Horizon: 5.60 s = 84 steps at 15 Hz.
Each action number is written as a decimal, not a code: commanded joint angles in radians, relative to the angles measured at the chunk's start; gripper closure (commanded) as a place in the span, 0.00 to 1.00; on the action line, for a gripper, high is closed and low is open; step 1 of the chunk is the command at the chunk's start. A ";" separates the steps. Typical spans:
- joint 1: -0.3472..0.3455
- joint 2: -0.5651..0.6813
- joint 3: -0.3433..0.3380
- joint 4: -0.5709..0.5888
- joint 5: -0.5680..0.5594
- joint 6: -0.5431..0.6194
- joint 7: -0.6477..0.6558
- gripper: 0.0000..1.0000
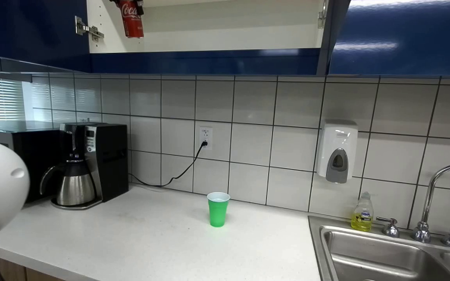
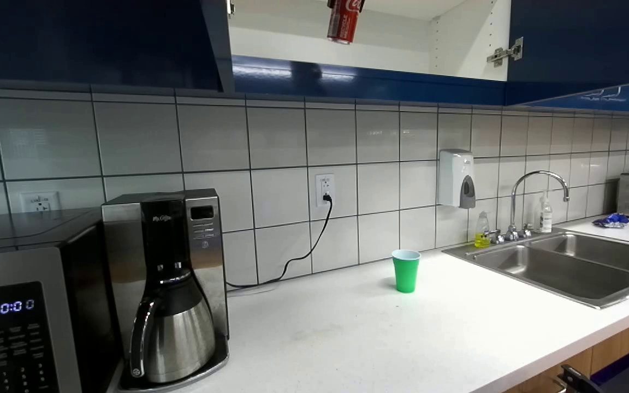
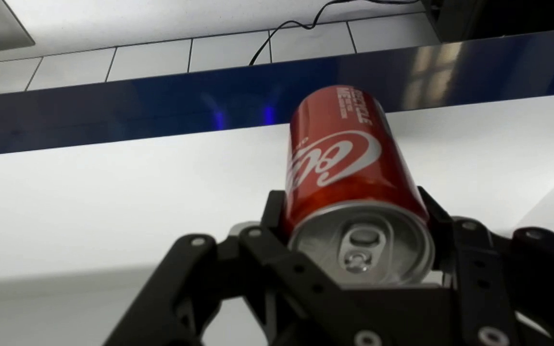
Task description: Pick up the can from the counter and put it in the cabinet
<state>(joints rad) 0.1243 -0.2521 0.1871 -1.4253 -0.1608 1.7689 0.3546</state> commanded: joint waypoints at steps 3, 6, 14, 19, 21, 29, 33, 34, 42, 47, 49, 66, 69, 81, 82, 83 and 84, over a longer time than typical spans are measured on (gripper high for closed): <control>-0.024 0.088 0.018 0.111 -0.043 0.005 0.037 0.61; -0.019 0.126 0.012 0.142 -0.051 0.007 0.049 0.61; -0.007 0.206 -0.007 0.199 -0.052 -0.006 0.066 0.61; -0.003 0.249 -0.011 0.256 -0.056 -0.053 0.071 0.61; -0.001 0.265 -0.010 0.280 -0.057 -0.087 0.075 0.61; 0.010 0.315 -0.009 0.356 -0.072 -0.160 0.090 0.61; 0.015 0.345 -0.011 0.398 -0.079 -0.198 0.099 0.61; 0.017 0.354 -0.011 0.411 -0.079 -0.214 0.101 0.61; 0.034 0.412 -0.012 0.499 -0.103 -0.277 0.114 0.61; 0.041 0.438 -0.014 0.538 -0.108 -0.303 0.117 0.61; 0.043 0.448 -0.015 0.551 -0.111 -0.310 0.118 0.61; 0.054 0.490 -0.014 0.616 -0.124 -0.361 0.121 0.00; 0.059 0.484 -0.014 0.620 -0.124 -0.360 0.119 0.00; 0.053 0.434 -0.017 0.608 -0.107 -0.398 0.105 0.00; 0.051 0.426 -0.017 0.603 -0.104 -0.402 0.104 0.00; 0.050 0.419 -0.016 0.599 -0.101 -0.406 0.103 0.00; 0.048 0.409 -0.016 0.590 -0.097 -0.406 0.101 0.00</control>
<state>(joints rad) 0.1783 0.1925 0.1710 -0.8141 -0.2695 1.3911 0.4605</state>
